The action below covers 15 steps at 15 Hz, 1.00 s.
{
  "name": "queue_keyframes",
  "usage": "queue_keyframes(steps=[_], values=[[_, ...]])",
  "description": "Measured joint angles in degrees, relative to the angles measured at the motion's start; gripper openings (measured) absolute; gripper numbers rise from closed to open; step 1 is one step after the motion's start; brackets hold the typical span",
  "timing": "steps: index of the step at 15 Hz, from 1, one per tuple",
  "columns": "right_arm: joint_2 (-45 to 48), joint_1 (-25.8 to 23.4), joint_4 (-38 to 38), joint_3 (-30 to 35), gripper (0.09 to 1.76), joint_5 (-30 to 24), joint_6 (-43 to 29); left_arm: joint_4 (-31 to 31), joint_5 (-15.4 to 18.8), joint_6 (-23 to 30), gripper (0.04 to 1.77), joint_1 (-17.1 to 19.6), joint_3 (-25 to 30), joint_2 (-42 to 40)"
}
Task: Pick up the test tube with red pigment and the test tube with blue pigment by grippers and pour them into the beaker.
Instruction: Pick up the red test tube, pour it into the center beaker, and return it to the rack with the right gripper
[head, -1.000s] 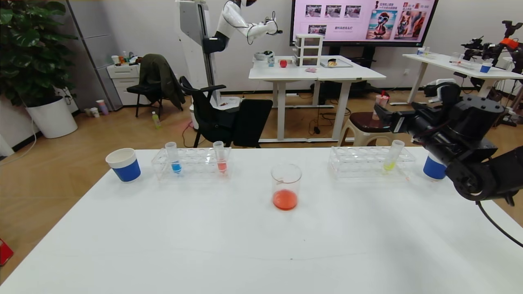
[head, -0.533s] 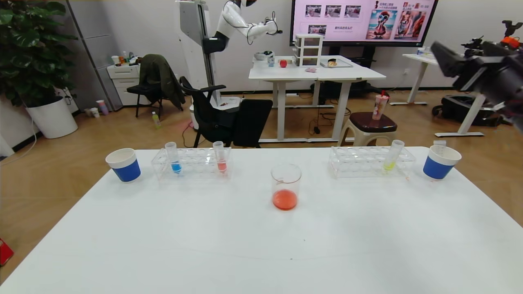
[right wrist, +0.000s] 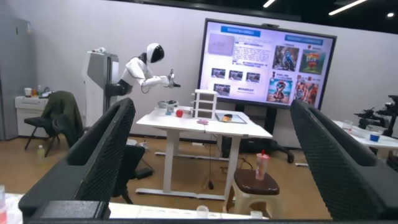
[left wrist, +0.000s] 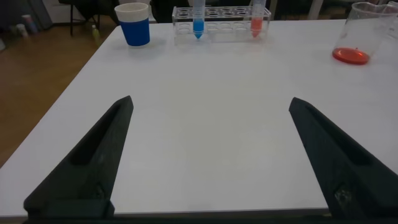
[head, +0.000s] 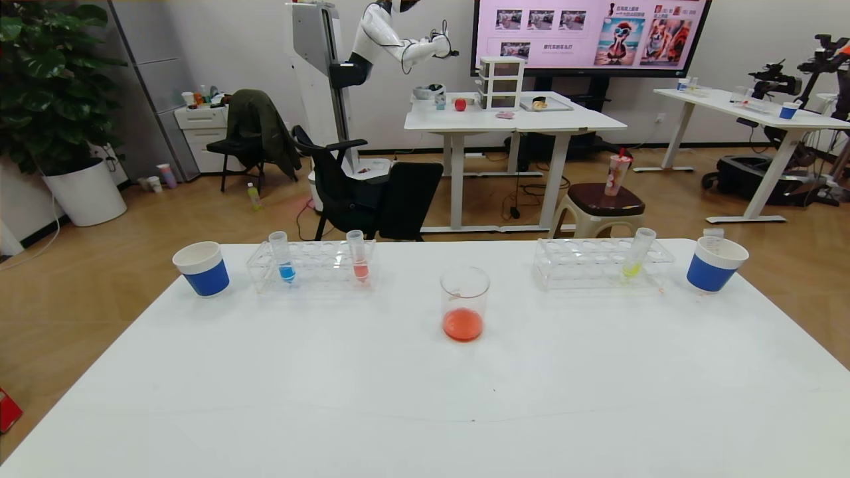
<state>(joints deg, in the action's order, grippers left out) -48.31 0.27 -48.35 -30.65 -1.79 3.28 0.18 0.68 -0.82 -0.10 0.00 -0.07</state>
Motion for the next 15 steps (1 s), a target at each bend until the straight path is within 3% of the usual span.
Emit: queue_keyframes(steps=[3, 8, 11, 15], values=[[14.8, -0.5, 11.0, 5.1, 1.74, -0.1, 0.5, 0.0, 0.0, 0.0, 1.75, 0.0, 0.0, 0.0], [38.1, -0.3, 37.1, 10.1, 1.74, -0.4, 1.5, 0.0, 0.0, 0.0, 1.75, 0.0, 0.0, 0.0], [45.5, -0.3, 40.8, 17.8, 1.74, -0.4, 1.6, 0.0, 0.0, 0.0, 1.75, 0.0, 0.0, 0.0], [48.0, -0.4, 42.1, 28.2, 1.74, -0.2, 1.6, 0.0, 0.0, 0.0, 1.75, 0.0, 0.0, 0.0]])
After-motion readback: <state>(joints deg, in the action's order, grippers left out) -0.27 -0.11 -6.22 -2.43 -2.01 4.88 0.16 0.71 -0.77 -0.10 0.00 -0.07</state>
